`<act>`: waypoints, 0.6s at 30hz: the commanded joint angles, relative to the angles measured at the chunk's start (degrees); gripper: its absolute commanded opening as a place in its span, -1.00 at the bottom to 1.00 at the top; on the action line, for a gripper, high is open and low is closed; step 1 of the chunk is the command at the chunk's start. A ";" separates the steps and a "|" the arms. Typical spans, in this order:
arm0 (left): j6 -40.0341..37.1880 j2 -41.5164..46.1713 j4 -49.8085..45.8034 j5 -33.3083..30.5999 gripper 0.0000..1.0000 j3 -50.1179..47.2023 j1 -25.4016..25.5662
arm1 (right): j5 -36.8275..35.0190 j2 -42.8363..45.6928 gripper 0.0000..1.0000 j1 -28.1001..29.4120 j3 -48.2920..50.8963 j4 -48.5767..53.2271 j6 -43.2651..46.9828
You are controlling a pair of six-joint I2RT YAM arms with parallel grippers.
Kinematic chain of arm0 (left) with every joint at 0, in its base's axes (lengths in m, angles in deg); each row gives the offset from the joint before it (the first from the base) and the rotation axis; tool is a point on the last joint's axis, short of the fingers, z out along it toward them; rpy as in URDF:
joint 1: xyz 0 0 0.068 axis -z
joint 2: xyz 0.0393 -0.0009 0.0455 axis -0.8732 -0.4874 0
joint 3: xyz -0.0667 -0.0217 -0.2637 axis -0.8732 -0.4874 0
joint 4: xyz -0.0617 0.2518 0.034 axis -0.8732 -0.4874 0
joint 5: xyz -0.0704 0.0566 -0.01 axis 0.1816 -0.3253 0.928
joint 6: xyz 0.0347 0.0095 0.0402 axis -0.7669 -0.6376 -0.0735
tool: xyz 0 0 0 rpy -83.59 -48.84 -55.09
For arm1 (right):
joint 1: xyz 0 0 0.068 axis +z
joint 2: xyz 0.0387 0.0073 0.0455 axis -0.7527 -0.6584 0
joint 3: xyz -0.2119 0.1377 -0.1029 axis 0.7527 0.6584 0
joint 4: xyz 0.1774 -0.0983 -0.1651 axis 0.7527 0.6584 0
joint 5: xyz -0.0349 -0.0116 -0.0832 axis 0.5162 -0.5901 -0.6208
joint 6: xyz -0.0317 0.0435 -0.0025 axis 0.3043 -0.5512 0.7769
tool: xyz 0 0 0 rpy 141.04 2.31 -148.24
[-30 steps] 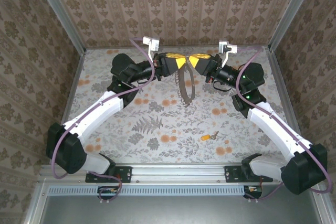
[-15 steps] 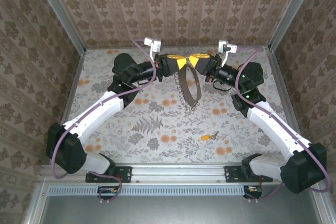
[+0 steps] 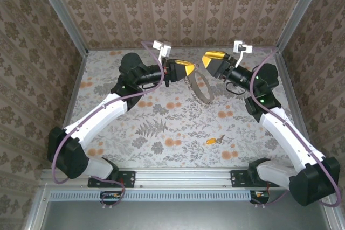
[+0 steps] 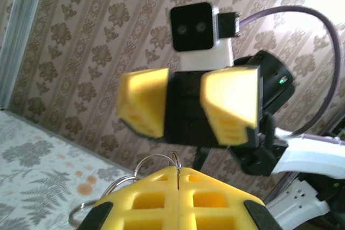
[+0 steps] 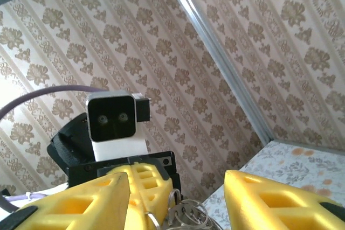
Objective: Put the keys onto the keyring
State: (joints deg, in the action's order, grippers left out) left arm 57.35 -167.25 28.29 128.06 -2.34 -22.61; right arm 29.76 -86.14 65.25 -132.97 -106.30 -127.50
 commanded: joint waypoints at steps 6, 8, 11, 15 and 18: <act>-17.05 2.95 -18.15 2.47 -1.00 9.14 0.06 | 1.88 6.16 -0.15 -0.41 5.23 5.13 1.71; -19.58 2.78 -21.56 3.22 -1.00 10.73 0.01 | 3.50 6.75 -0.22 -0.39 6.18 4.68 1.77; -21.90 2.17 -25.27 4.49 -1.00 12.90 -0.15 | 5.52 7.12 -0.30 -0.45 6.88 3.31 1.37; -23.85 1.30 -28.68 6.37 -1.00 14.93 -0.25 | 8.27 6.66 -0.34 -0.36 6.56 1.78 0.57; -24.74 0.77 -30.36 7.28 -1.00 15.74 -0.26 | 10.45 5.70 -0.35 -0.38 6.02 0.69 -0.15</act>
State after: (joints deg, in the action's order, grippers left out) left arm 36.01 -166.49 0.55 132.60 10.82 -22.66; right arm 36.36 -80.33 65.14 -126.24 -102.38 -126.54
